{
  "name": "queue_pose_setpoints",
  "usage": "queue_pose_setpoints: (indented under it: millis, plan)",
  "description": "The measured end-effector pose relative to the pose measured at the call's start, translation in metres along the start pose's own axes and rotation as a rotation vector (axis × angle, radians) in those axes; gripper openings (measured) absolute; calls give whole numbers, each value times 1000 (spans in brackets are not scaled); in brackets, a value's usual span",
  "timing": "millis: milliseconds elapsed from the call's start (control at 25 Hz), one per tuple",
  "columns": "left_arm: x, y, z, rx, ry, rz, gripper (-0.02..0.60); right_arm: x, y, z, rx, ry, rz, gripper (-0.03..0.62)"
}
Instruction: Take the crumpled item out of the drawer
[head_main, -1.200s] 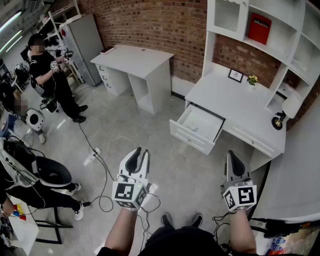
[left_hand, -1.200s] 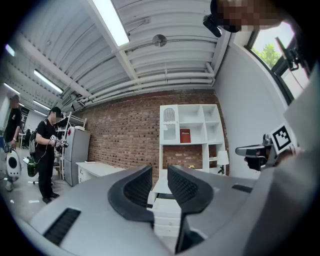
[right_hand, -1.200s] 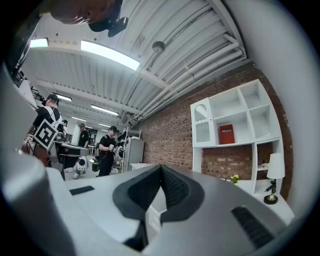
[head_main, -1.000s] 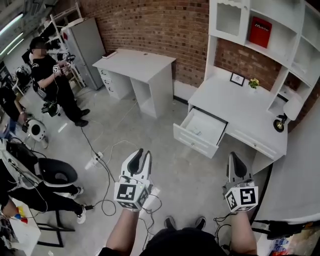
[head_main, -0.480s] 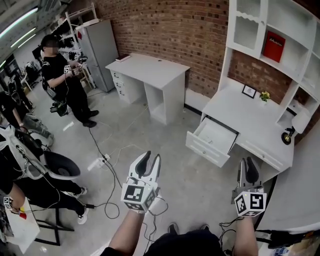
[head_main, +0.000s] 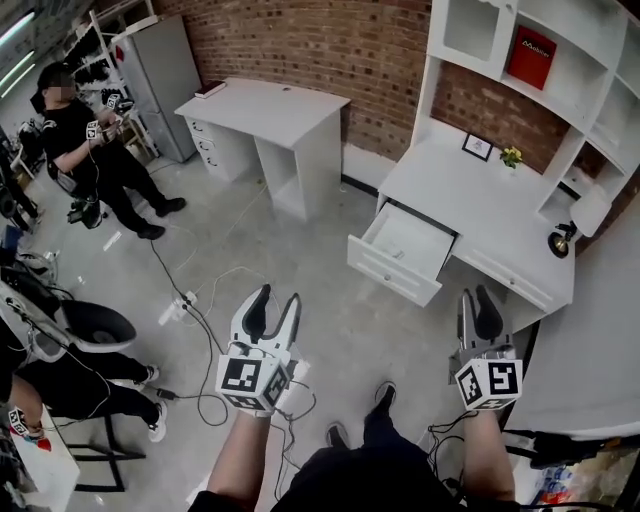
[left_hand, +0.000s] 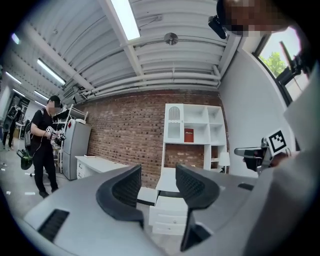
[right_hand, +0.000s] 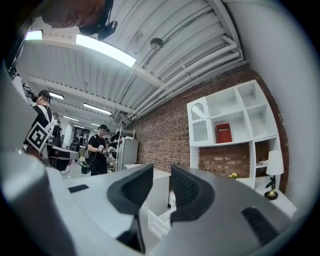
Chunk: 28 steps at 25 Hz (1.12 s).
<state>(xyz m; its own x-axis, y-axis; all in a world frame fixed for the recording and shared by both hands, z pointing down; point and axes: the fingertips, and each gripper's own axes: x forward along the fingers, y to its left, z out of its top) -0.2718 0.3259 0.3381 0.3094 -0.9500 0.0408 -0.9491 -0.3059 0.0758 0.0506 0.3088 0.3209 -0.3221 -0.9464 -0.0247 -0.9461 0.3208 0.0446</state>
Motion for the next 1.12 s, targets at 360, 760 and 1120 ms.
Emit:
queue_pose_setpoints:
  millis: [360,760,1120]
  plan:
    - [82,-10,0,30,45,60,195,78,-59,-17,42,-11,48,95]
    - [175,-47,2,36,58,80,196,137,-126,-23,33,-13,90,95]
    - [222,-70,1,32,55,60,195,158,-150,-29,-29,-15,118,95]
